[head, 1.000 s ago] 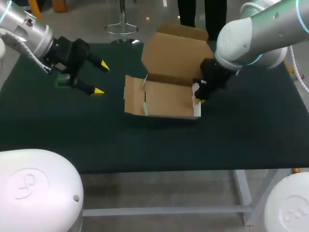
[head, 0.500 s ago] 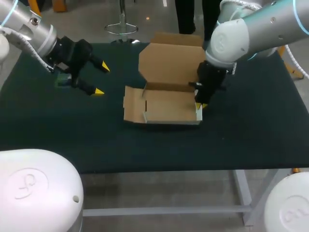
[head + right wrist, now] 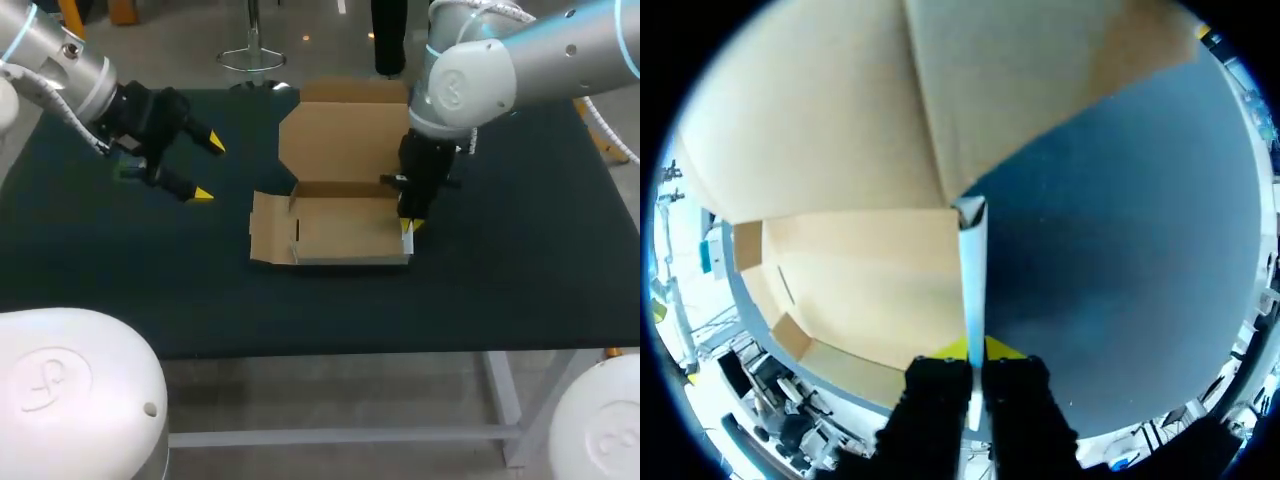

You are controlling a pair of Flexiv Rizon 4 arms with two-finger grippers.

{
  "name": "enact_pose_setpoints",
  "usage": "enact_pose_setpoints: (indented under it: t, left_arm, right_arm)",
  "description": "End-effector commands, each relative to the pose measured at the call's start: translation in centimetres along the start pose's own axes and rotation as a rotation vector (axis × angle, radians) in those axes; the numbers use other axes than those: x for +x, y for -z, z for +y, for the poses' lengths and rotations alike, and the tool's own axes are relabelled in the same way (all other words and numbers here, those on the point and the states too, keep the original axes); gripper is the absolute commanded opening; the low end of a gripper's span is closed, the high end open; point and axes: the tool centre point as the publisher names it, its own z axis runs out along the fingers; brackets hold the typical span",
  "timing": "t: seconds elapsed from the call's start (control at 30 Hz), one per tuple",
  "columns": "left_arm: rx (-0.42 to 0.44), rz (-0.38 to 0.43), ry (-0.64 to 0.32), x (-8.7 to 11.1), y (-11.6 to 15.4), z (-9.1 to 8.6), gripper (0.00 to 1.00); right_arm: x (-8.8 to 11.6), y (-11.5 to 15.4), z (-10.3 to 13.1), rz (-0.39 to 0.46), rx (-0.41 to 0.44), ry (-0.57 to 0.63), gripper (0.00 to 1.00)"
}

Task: Assemble the packaging by folding the flat box into shape, placing the metal phone stand inside, and closing the box properly

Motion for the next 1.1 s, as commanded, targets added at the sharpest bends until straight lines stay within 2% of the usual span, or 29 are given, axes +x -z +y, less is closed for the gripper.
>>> enact_pose_setpoints:
  t: [0.03, 0.4, 0.87, 1.1]
  left_arm:
    - [-0.014, 0.000, 0.001, 0.1, -0.3, 0.3, 1.00]
    - [-0.025, 0.008, 0.006, 0.4, -1.6, 0.9, 1.00]
    - [-0.020, 0.015, 0.008, 0.5, -2.1, 1.1, 1.00]
    - [-0.020, 0.015, 0.008, 0.5, -2.1, 1.1, 1.00]
  right_arm:
    - [0.7, 0.0, 0.2, -0.029, 0.056, -0.012, 0.00]
    - [1.1, -0.6, -1.1, -0.002, 0.104, 0.014, 0.00]
    - [1.2, -1.7, -1.1, -0.009, 0.210, 0.009, 0.00]
    - [1.1, -2.3, -1.2, -0.013, 0.234, 0.012, 0.00]
